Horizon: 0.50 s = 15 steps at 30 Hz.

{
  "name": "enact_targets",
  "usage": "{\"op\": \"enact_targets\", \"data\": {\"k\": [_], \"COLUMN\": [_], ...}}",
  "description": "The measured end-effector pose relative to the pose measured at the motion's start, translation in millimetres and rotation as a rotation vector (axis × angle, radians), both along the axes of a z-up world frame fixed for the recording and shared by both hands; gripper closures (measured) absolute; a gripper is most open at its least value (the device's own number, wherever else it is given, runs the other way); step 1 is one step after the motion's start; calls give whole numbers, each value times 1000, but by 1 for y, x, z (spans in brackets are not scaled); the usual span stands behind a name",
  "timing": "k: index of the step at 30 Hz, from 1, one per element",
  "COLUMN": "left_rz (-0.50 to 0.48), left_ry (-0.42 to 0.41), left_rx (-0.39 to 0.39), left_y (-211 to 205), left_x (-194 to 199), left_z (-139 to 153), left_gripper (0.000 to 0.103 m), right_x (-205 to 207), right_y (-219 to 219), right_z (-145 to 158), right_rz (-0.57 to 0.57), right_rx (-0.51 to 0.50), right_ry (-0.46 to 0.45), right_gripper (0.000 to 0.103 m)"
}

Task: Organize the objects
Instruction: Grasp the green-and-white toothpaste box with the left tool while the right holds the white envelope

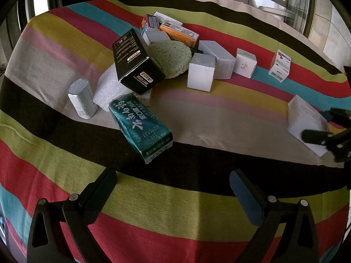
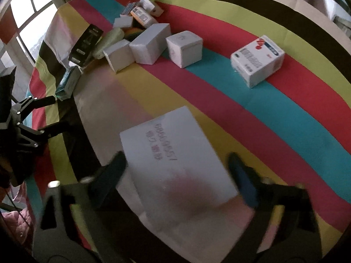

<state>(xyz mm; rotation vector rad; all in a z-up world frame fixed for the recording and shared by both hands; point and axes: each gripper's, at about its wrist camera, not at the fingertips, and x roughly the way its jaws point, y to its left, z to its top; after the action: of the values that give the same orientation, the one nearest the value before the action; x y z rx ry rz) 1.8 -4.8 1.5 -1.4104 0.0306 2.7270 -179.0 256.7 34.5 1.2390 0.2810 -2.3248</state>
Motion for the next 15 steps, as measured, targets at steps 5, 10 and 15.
{"op": "enact_targets", "data": {"k": [5, 10, 15], "left_rz": [0, 4, 121], "left_ry": [0, -12, 10], "left_rx": [0, -4, 80], "left_y": [0, -3, -45], "left_x": [0, 1, 17], "left_z": [0, 0, 8], "left_gripper": [0, 0, 9], "right_x": [51, 117, 172], "right_y": [-4, -11, -34], "right_z": [-7, -6, -9], "right_rz": [-88, -241, -320], "right_rx": [16, 9, 118], "right_ry": [43, 87, 137], "right_gripper": [33, 33, 34]}}
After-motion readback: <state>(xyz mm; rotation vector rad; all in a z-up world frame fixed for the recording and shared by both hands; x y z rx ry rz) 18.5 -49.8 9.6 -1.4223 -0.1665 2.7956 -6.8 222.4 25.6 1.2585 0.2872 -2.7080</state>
